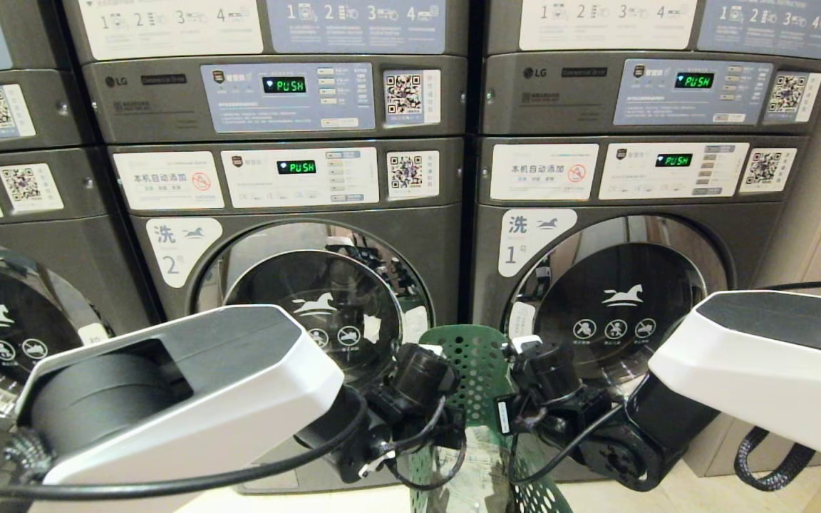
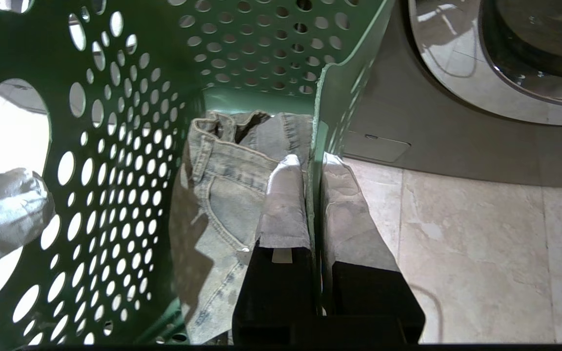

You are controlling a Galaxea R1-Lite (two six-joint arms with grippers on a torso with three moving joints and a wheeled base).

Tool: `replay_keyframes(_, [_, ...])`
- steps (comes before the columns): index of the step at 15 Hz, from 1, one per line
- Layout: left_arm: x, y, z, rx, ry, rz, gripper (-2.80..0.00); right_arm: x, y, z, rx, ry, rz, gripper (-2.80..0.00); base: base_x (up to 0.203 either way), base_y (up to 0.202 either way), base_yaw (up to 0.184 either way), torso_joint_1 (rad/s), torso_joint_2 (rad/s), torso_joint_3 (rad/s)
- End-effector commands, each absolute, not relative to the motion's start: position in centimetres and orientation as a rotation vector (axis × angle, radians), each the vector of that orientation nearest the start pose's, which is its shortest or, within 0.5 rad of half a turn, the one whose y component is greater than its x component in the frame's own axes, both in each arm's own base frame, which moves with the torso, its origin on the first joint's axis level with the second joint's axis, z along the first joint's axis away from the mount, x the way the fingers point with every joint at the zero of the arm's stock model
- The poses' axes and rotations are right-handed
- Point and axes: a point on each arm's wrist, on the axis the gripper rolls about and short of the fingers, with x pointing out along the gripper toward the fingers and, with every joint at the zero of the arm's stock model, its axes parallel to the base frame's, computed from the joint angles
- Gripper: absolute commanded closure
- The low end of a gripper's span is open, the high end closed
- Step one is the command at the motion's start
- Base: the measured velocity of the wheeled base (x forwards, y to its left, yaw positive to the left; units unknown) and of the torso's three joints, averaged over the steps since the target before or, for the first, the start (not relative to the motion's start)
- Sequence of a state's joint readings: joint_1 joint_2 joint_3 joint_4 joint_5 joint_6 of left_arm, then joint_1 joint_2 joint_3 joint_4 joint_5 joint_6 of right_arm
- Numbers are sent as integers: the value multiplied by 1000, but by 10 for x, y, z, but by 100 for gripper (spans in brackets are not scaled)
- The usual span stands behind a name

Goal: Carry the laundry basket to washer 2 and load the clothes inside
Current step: Pick up the clothes basket and put it beside the washing machine

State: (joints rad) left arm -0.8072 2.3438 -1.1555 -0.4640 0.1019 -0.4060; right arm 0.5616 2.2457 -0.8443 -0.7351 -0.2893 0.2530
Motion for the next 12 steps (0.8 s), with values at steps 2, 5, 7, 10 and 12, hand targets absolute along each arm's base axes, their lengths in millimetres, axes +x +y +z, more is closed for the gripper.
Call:
replay_keyframes(2, [295, -312, 6, -48, 781, -532, 0, 321, 189, 8, -30, 638, 163, 0, 0, 0, 0, 0, 0, 0])
replay_keyframes(5, [297, -314, 4, -44, 779, -522, 0, 325, 190, 5, -13, 588, 154, 0, 0, 0, 0, 0, 0, 0])
replay_keyframes(7, [298, -314, 3, -45, 778, -519, 0, 327, 191, 2, -9, 558, 144, 0, 0, 0, 0, 0, 0, 0])
replay_keyframes(10, [300, -315, -1, -40, 777, -508, 0, 327, 191, 1, -7, 561, 143, 0, 0, 0, 0, 0, 0, 0])
replay_keyframes(12, [305, -318, -5, -31, 755, -471, 0, 327, 191, 1, -5, 560, 142, 0, 0, 0, 0, 0, 0, 0])
